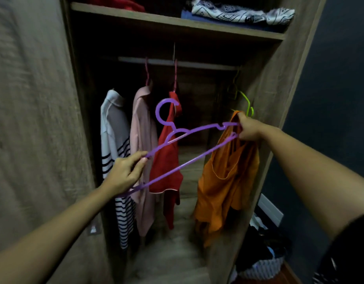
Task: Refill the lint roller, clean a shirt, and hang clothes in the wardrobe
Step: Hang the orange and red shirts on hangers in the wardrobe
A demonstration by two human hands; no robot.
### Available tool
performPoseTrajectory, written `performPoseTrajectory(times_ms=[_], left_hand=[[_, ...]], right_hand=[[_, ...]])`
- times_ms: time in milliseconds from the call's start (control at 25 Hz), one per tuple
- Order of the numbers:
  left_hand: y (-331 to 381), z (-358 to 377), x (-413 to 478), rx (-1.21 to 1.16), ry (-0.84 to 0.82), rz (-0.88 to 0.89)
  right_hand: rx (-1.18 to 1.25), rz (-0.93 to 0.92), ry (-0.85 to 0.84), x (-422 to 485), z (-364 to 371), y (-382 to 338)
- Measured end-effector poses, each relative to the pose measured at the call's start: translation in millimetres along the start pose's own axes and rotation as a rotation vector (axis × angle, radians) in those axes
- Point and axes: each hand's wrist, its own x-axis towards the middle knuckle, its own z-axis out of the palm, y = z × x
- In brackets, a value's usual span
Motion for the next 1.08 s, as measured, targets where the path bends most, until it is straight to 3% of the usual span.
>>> performPoseTrajectory(times_ms=[160,280,360,440,560,640,680,800,920,1080], left_hand=[[7.3,-0.1,6.4,0.035,-0.028,0.214],[18.9,11.3,17.2,-0.015,-0.030,0.199],[21.4,12.9,19.0,-0.029,0.010,0.112],[23.4,15.4,18.4,0.152,0.172,0.120],[47.3,23.6,13.7,0.343,0.339,0.202],[69.2,39.6,-7.0,0.344,0.269,0.372],[74.7,49.1,-22.0,0.360,0.189,0.365],[63.2,62.0,-54.3,0.357,-0.083,0.113],[19.1,51.6,-59.6,0.251,-0.331,0.156],[-16.2,4.5,-33.5,0.077,-0.448,0.082]], right_hand=[[-0.096,-0.194,-0.079,-22.0,0.1,-50.4],[-0.259,-0.442,-0.079,-47.2,-0.8,-88.0],[-0.340,-0.595,0.153,-61.5,-10.0,-90.2],[-0.328,-0.702,0.422,-71.9,-15.1,-80.7],[-0.270,-0.754,0.553,-76.5,-12.6,-78.0],[-0.231,-0.773,0.580,-76.9,-13.9,-80.7],[-0.198,-0.784,0.603,-77.6,-18.0,-80.4],[-0.103,-0.807,0.666,-81.5,-37.1,-74.7],[-0.127,-0.865,0.620,-88.2,-51.4,-59.7],[-0.367,-0.893,0.487,-93.2,-37.2,-26.7]])
